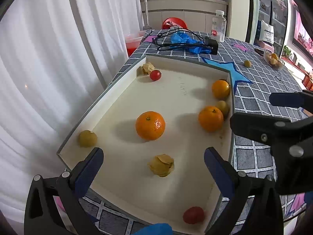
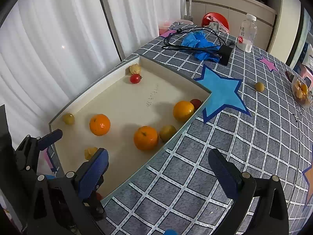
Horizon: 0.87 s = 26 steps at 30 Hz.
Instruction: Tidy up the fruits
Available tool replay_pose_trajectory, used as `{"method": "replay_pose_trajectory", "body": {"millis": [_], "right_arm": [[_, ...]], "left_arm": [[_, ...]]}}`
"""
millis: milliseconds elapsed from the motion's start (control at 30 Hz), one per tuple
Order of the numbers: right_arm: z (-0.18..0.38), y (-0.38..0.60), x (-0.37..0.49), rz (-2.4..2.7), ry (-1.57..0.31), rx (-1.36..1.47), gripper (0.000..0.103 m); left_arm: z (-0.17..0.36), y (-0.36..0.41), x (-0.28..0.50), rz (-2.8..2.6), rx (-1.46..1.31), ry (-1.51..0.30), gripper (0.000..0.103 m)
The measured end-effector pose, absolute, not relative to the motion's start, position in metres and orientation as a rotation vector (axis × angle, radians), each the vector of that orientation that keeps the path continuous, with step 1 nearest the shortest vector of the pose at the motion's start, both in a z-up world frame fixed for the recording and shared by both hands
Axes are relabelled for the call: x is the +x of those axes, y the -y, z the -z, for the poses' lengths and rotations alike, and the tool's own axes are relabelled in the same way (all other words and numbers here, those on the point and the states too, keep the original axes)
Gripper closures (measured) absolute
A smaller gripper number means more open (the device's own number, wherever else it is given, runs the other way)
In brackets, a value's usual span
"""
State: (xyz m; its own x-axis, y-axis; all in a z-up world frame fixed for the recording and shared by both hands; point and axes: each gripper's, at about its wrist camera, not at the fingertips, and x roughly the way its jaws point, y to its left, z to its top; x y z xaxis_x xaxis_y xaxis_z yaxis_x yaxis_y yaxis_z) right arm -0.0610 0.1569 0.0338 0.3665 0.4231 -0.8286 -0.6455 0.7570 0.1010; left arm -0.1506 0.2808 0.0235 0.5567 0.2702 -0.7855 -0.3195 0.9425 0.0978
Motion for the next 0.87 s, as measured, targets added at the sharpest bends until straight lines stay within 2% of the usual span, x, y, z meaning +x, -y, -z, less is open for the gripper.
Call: {"method": "replay_pose_trajectory", "body": {"millis": [867], "right_arm": [[-0.0303,-0.1623,-0.0654,-0.706,-0.98,-0.268,0.0]], "left_arm": [[-0.0188,-0.2853,-0.1521,-0.361,-0.076,-0.926,0.0]]}}
